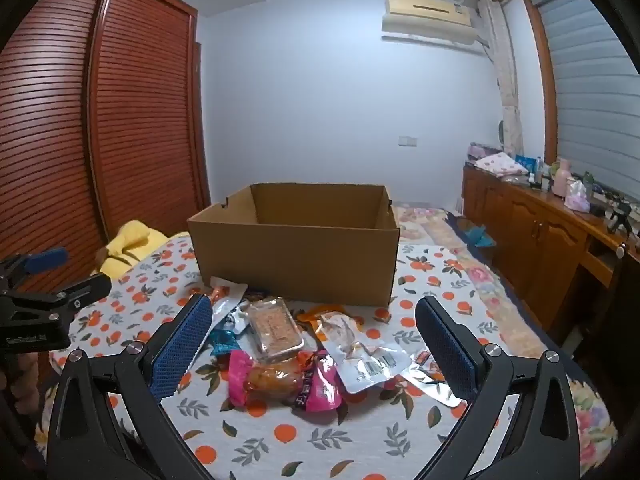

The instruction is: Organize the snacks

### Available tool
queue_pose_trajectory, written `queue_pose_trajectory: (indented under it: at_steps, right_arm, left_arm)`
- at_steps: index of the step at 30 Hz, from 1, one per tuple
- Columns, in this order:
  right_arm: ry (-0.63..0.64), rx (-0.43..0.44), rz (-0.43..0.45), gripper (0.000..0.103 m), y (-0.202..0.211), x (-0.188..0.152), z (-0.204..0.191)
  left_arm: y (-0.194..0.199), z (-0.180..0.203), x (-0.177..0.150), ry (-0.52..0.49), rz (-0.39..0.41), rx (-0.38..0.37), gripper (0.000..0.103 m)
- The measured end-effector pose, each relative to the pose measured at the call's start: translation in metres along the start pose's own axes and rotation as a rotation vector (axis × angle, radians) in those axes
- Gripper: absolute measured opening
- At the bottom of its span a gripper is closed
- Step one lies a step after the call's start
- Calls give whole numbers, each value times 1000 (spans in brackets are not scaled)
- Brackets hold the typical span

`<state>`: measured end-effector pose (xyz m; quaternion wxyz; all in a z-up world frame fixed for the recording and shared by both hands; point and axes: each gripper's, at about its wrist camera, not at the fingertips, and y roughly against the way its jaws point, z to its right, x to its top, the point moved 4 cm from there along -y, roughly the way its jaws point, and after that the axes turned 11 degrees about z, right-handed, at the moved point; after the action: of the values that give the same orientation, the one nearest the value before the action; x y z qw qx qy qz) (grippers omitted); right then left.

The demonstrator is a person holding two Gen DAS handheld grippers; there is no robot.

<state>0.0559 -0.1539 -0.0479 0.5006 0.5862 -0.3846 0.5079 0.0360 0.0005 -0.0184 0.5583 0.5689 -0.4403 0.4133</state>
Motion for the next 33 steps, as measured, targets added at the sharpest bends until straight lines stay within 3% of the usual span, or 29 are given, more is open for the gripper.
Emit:
queue_pose_trajectory:
  at_steps: [33]
  right_arm:
    - [5, -20, 7, 103, 4, 1, 6]
  left_arm:
    - [3, 1, -6, 1, -8, -8, 103]
